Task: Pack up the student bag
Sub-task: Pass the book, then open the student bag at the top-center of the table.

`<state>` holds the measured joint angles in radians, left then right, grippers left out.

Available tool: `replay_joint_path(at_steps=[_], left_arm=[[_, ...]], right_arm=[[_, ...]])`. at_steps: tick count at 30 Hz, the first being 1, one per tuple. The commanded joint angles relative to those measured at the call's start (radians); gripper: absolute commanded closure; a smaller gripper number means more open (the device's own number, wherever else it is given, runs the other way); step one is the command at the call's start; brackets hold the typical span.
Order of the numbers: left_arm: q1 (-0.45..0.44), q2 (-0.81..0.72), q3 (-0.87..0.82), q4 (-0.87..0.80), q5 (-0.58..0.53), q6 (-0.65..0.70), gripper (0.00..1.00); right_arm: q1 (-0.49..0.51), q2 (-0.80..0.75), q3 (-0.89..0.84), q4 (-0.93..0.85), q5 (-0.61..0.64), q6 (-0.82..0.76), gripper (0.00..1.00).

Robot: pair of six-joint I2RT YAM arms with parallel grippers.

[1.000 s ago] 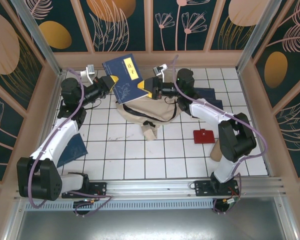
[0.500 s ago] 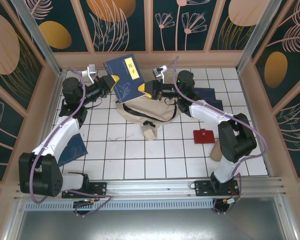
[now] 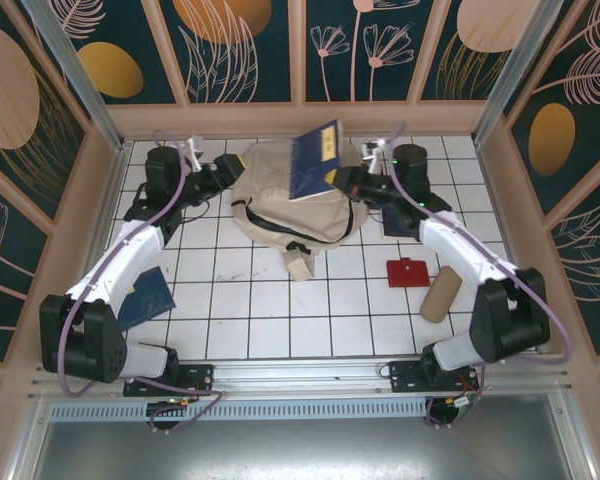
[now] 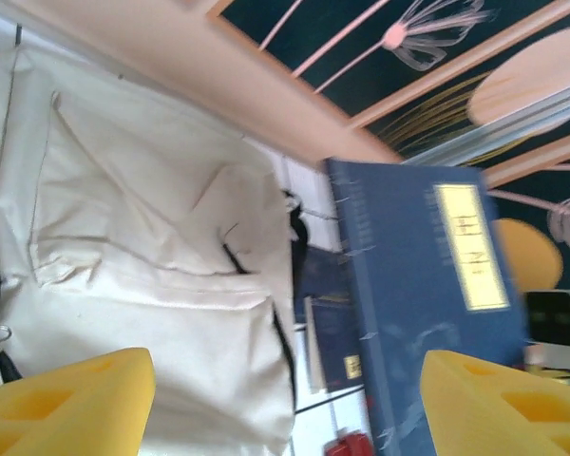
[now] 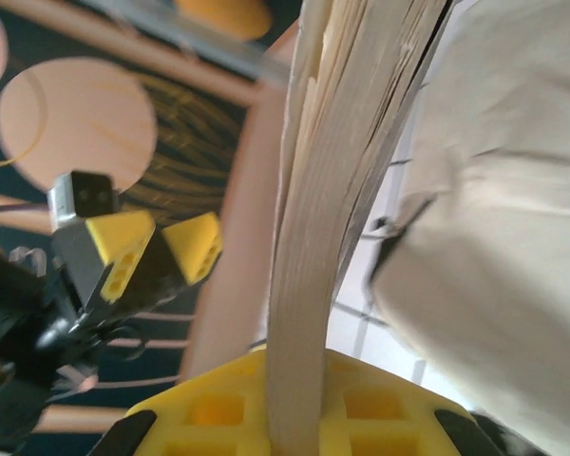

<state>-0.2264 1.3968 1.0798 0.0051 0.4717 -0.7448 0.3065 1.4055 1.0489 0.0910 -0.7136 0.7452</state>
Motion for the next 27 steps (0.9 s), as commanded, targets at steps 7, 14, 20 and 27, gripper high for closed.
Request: replay_joint_path(at_steps=[7,14,20,27], left_arm=[[-0.332,0.165,0.2,-0.308,-0.236,0.632,0.21],[-0.492,0.283,0.311,-0.44,-0.324,0.987,0.14],[-0.523,0.439,0.42,-0.624,-0.359,1.094,0.13],[-0.524,0.578,0.536,-0.675,-0.444,1.096,0.17]], right_arm=[[-0.275,-0.236,-0.101,-0.324,0.118,-0.205,1.0],[-0.388,-0.284,-0.13,-0.347,0.08,-0.213,1.0],[-0.437,-0.295,-0.139,-0.357,0.052,-0.211,1.0],[-0.449,-0.305,-0.142,-0.346,0.037,-0.202,1.0]])
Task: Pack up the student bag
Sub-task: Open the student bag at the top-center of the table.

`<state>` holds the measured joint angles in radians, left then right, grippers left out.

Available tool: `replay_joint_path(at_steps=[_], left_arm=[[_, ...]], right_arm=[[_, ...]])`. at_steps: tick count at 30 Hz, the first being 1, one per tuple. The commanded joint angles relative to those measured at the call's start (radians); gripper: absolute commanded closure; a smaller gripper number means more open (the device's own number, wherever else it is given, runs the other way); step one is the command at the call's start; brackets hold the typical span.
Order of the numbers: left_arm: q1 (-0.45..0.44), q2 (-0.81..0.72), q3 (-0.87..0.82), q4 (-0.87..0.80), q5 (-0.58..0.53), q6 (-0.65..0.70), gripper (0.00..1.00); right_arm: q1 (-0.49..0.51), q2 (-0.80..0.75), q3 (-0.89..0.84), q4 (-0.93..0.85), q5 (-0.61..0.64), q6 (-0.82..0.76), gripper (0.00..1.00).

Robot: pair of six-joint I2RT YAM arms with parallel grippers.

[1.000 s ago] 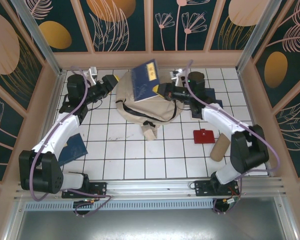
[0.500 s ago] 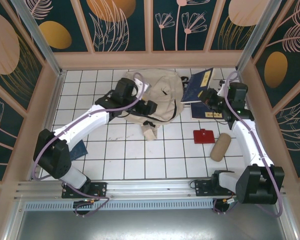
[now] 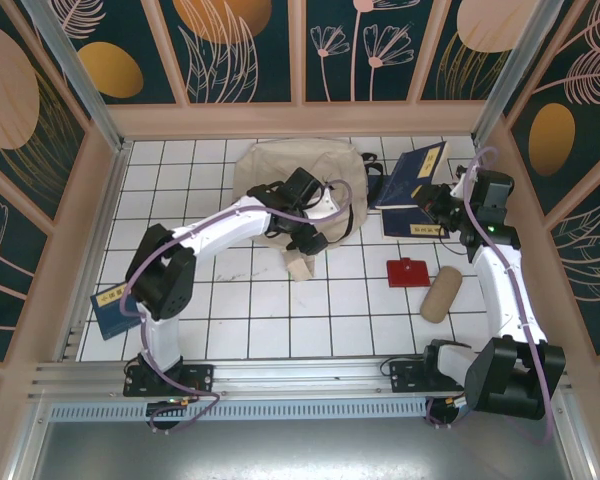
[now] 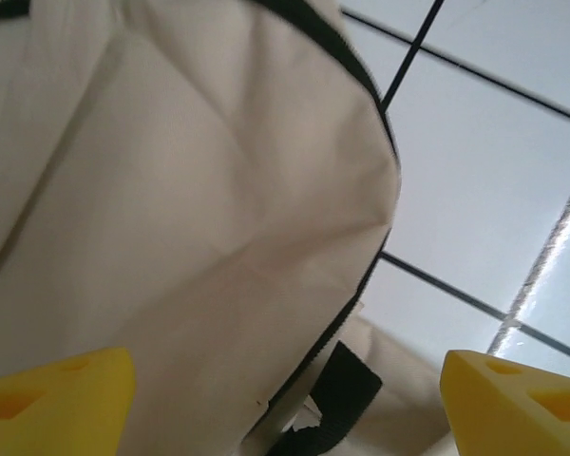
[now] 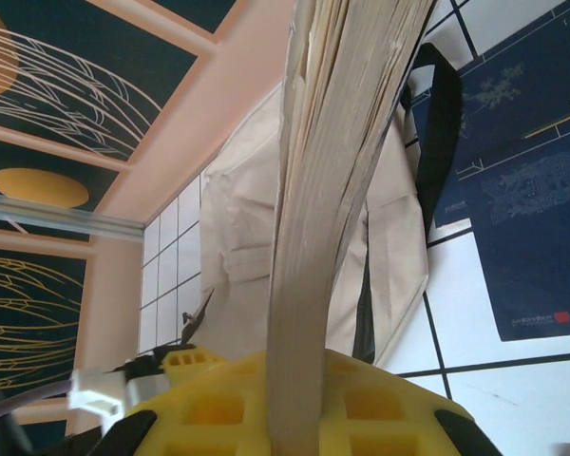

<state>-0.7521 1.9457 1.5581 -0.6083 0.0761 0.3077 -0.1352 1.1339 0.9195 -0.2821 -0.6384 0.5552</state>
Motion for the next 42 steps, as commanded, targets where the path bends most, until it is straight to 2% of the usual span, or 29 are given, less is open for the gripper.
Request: replay_joint_path(at_steps=[1,6,12,20,23,25,27,34,36,40,42], left_arm=[[0.003,0.044,0.072,-0.07,-0.043,0.047,0.17],[0.003,0.116,0.124,-0.121,-0.08,0.095,0.19],[0.005,0.139,0.151,-0.086,-0.191,0.092,0.21],[0.004,0.128,0.139,0.058,-0.409,0.074,0.42],[0.006,0.134,0.146,0.039,-0.384,0.103,0.42],[0.007,0.145,0.148,-0.021,-0.345,0.134,0.4],[0.011,0.155,0.153,-0.072,-0.309,0.149,0.42],[0.012,0.14,0.166,-0.086,-0.25,0.168,0.62],[0.012,0.137,0.169,-0.062,-0.281,0.168,0.75],[0.013,0.105,0.166,0.006,-0.355,0.149,0.9],[0.015,0.075,0.159,0.045,-0.381,0.122,0.93]], right_arm=[[-0.007,-0.036,-0.013,0.029,-0.04,-0.011,1.0],[-0.01,-0.043,-0.016,0.03,-0.044,-0.006,1.0],[-0.011,-0.05,-0.024,0.037,-0.051,0.004,1.0],[-0.01,-0.051,-0.035,0.035,-0.072,0.006,1.0],[-0.007,-0.054,-0.054,0.037,-0.094,0.01,1.0],[-0.005,-0.061,-0.072,0.041,-0.1,0.015,1.0],[-0.006,-0.069,-0.082,0.041,-0.099,0.018,1.0],[0.007,-0.078,-0.096,0.044,-0.103,0.026,1.0],[0.017,-0.078,-0.096,0.04,-0.103,0.025,1.0],[0.05,-0.082,-0.101,0.032,-0.098,0.028,1.0],[0.076,-0.082,-0.106,0.02,-0.096,0.026,1.0]])
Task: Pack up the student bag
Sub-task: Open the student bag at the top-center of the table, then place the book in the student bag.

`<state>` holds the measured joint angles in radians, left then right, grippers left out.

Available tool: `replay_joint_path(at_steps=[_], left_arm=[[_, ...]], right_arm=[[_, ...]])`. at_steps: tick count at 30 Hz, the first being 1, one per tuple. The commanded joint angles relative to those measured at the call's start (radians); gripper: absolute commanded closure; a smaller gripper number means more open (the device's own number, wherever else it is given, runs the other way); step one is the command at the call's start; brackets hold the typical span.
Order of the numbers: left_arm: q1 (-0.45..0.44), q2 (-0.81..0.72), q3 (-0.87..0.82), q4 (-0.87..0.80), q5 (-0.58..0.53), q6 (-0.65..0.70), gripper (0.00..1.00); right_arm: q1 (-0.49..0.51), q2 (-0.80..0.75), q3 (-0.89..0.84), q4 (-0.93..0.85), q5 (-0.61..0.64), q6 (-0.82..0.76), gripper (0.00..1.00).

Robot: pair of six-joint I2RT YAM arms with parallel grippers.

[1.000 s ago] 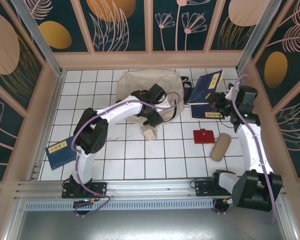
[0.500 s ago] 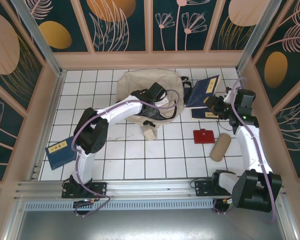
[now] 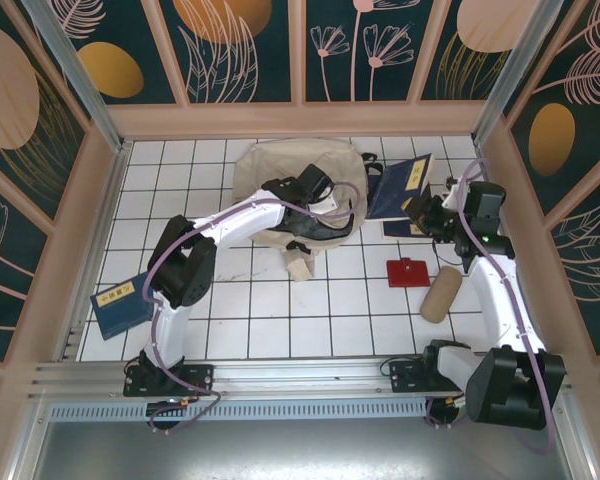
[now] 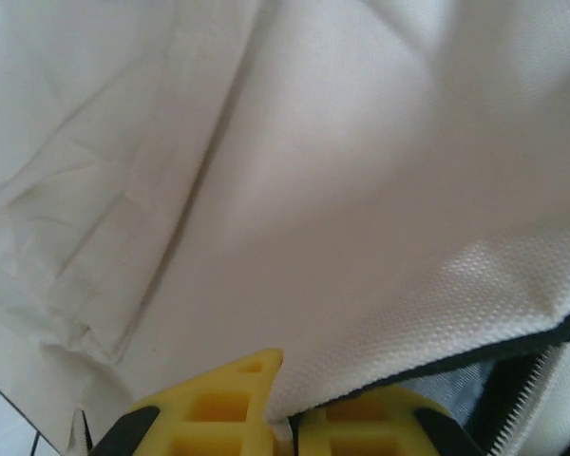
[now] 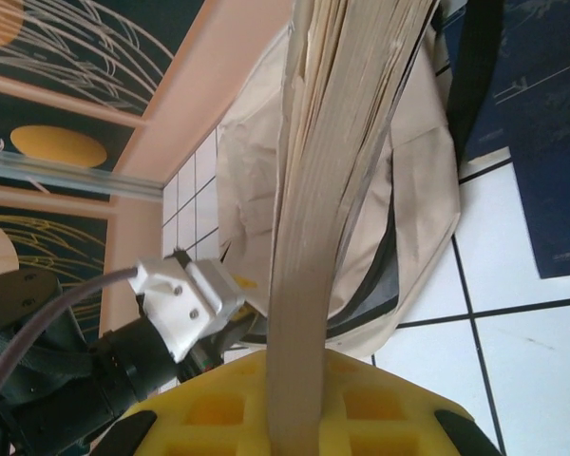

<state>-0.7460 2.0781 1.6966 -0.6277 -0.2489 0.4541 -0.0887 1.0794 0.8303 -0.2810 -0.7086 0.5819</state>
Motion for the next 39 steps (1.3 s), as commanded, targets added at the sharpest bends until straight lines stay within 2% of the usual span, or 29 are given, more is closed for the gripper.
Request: replay_joint_path(at_steps=[1,6,12,17,20,24,29,36,39], left_arm=[[0.01,-0.074,0.014,0.099,-0.086,-0.043,0.93],[0.012,-0.141,-0.01,0.221,-0.262,-0.131,0.96],[0.011,-0.182,-0.014,0.307,-0.356,-0.233,0.97],[0.012,-0.22,-0.016,0.351,-0.328,-0.265,1.0],[0.011,-0.247,-0.028,0.374,-0.3,-0.271,1.0],[0.013,-0.274,-0.037,0.385,-0.249,-0.286,1.0],[0.012,-0.277,-0.003,0.381,-0.195,-0.326,1.0],[0.012,-0.255,0.054,0.345,-0.211,-0.373,1.0],[0.013,-0.246,0.081,0.33,-0.219,-0.394,1.0]], right_arm=[[0.042,-0.03,-0.019,0.011,-0.025,-0.002,1.0],[0.109,-0.069,-0.039,-0.021,-0.028,0.007,1.0],[0.278,-0.104,-0.128,0.076,-0.029,0.131,1.0],[0.406,-0.065,-0.207,0.269,-0.021,0.27,1.0],[0.434,0.0,-0.196,0.363,0.002,0.308,1.0],[0.453,0.121,-0.14,0.514,0.024,0.376,1.0],[0.539,0.311,-0.027,0.596,0.106,0.396,1.0],[0.59,0.508,0.053,0.789,0.271,0.412,1.0],[0.59,0.59,0.094,0.848,0.29,0.417,1.0]])
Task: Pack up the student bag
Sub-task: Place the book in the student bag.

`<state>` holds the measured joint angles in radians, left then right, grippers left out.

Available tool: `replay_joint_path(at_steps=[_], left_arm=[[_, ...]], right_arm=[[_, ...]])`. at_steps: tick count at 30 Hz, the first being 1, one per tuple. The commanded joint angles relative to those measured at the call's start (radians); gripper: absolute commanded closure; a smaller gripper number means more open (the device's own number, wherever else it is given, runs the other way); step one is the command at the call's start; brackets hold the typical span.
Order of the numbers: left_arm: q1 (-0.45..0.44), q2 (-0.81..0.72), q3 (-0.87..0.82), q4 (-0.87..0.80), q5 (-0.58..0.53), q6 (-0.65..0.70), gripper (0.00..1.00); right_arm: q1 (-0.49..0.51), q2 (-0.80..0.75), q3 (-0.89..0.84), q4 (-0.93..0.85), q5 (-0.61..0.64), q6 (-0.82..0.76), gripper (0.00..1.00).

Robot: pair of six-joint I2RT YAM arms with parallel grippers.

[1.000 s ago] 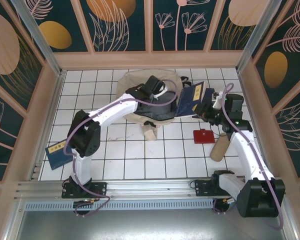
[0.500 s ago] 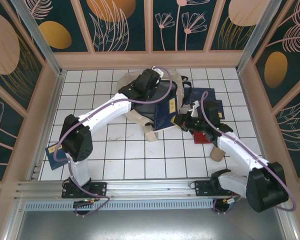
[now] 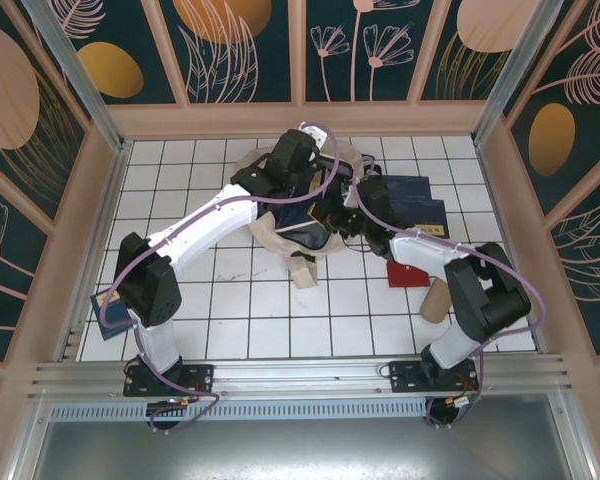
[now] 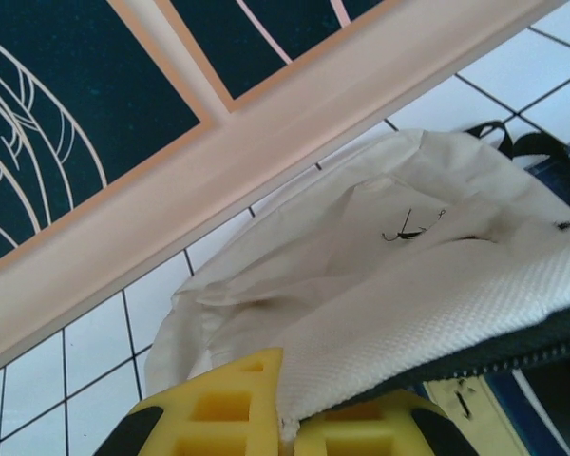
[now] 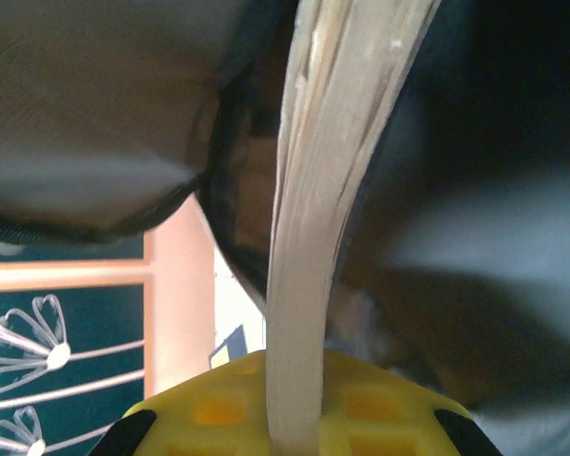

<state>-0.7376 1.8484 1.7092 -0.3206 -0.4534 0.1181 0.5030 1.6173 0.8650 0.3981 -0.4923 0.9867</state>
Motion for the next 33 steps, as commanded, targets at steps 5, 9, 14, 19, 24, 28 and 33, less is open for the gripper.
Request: replay_joint_path(at_steps=[5,9,14,19,24,28,33], left_arm=[[0.004,-0.003,0.096,0.008,0.002,-0.073,1.0],[0.004,0.007,0.104,-0.003,0.012,-0.075,1.0],[0.004,0.011,0.101,-0.021,0.027,-0.073,1.0],[0.004,0.018,0.095,-0.033,0.034,-0.079,1.0],[0.004,0.027,0.08,-0.031,0.042,-0.087,1.0],[0.003,0.031,0.07,-0.035,0.047,-0.089,1.0],[0.004,0.026,0.049,-0.037,0.045,-0.093,1.0]], right_arm=[[-0.009,0.166,0.14,0.233,0.09,0.013,1.0],[-0.011,0.246,0.205,0.251,0.107,0.016,1.0],[-0.013,0.329,0.247,0.288,0.13,0.031,1.0],[-0.007,0.409,0.318,0.275,0.142,0.021,1.0],[-0.007,0.444,0.335,0.319,0.234,0.051,1.0],[-0.005,0.504,0.425,0.279,0.263,0.069,1.0],[-0.003,0.555,0.463,0.247,0.343,0.112,1.0]])
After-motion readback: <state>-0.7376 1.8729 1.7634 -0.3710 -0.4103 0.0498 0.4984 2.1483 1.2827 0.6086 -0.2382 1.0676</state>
